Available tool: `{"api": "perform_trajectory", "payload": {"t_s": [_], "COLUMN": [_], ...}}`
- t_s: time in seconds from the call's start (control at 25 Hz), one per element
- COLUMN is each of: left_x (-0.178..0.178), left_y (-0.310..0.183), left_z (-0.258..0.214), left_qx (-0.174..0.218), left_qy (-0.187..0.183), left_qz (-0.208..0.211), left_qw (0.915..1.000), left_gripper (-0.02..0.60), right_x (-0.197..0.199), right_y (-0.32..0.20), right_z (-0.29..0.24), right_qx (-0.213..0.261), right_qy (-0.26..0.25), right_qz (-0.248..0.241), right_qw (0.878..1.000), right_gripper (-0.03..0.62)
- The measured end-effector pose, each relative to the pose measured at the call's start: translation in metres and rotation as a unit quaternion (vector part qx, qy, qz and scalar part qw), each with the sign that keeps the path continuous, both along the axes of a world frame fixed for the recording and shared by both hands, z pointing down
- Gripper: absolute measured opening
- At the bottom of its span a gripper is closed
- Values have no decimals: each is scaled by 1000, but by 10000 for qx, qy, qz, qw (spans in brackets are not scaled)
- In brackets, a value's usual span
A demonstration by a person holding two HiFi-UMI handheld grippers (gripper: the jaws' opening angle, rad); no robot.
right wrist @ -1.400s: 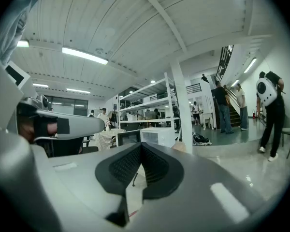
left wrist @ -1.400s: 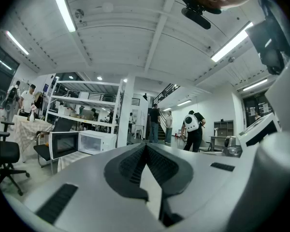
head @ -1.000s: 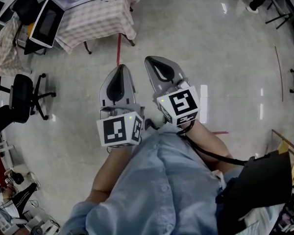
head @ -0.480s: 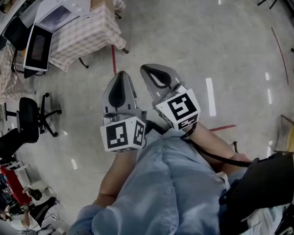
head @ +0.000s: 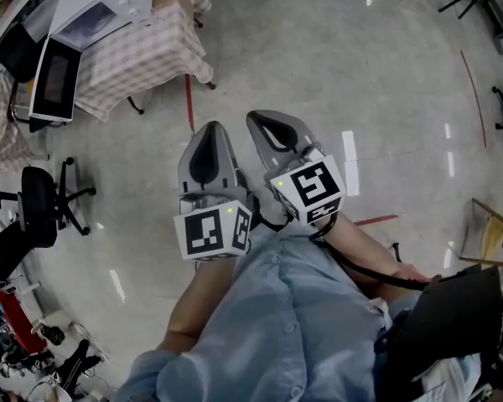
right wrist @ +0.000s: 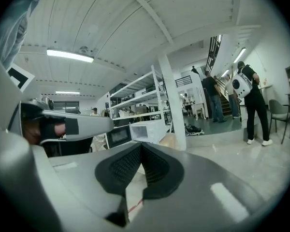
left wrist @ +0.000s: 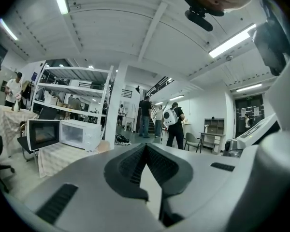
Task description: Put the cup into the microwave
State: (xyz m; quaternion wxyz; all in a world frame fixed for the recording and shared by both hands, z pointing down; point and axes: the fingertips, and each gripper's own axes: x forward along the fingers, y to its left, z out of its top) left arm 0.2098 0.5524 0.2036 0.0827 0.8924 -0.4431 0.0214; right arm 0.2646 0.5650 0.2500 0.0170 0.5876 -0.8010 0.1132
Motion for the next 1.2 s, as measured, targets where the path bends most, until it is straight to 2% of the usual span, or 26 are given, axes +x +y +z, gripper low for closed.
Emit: {"api": "perform_trajectory", "payload": {"t_s": [0.4,0.64,0.96,1.2], "left_x": [-85,-132,-166,-171], "left_y": [-109,-157,-191,-206], "left_z": [-6,-10,-16,-19], "left_qx": [19,63,123,158], "left_qy": [284,433,598,624], "left_qz": [-350,-446,-470,-421], "left_qw": [9990,9980,9970,9970], "left_gripper": [8,8,7,7], "right_x": [-79,-120,-146,-153], "right_y": [-113,-164,-204,-220], "right_z": [6,-1,-13,-17], "right_qx": [-123,-68,39,80], "right_qy": [89,207,399,459], "right_qz": [-230,-288,-251,-262], "right_qw": [9996,9993,9989,9986], "right_gripper": [0,0,0,0]}}
